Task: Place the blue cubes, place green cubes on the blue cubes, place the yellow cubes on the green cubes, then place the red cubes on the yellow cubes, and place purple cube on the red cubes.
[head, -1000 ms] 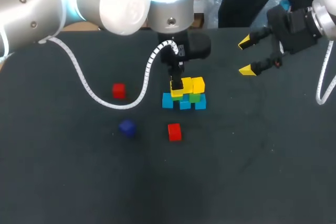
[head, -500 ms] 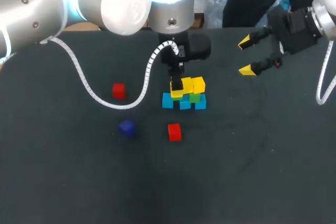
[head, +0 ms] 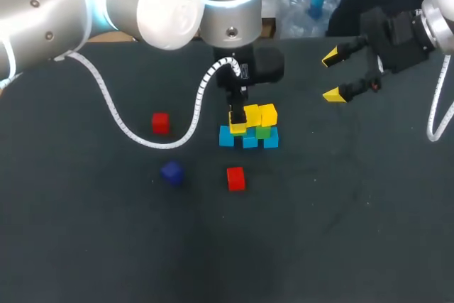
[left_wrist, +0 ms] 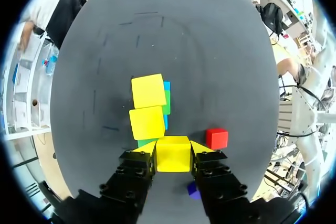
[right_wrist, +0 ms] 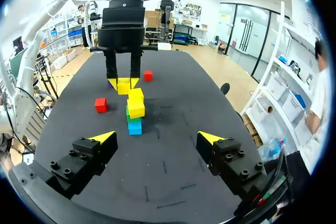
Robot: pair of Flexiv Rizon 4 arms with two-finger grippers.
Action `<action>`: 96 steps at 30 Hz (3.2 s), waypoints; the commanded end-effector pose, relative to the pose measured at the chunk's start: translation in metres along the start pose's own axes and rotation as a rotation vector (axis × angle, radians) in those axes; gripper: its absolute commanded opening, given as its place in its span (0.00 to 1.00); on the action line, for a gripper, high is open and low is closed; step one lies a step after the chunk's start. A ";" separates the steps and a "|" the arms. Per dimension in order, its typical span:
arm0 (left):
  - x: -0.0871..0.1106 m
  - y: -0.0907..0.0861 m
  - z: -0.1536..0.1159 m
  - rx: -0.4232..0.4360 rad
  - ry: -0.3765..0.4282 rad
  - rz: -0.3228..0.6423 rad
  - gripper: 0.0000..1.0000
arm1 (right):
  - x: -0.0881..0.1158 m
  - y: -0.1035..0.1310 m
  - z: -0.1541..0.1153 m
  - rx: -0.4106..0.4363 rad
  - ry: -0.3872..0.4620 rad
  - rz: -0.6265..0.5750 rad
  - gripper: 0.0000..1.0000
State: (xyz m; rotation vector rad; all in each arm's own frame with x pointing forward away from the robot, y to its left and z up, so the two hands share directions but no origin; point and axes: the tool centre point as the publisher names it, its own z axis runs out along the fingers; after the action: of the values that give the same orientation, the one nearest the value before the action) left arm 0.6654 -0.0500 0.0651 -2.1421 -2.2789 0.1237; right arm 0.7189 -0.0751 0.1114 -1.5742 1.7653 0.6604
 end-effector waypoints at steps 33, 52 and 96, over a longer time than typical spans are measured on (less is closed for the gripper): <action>0.001 0.014 0.004 -0.015 0.023 -0.005 0.00 | 0.000 0.000 0.000 0.000 -0.001 -0.001 1.00; 0.002 0.020 0.007 -0.027 0.007 -0.010 0.00 | 0.000 0.000 0.000 0.000 -0.001 -0.001 1.00; 0.001 0.021 0.009 -0.026 0.003 -0.007 0.00 | 0.000 0.000 0.000 0.000 -0.001 -0.001 1.00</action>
State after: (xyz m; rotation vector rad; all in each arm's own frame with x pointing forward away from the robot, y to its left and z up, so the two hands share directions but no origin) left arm 0.6841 -0.0480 0.0554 -2.1445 -2.3043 0.0864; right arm 0.7189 -0.0751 0.1114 -1.5741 1.7653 0.6605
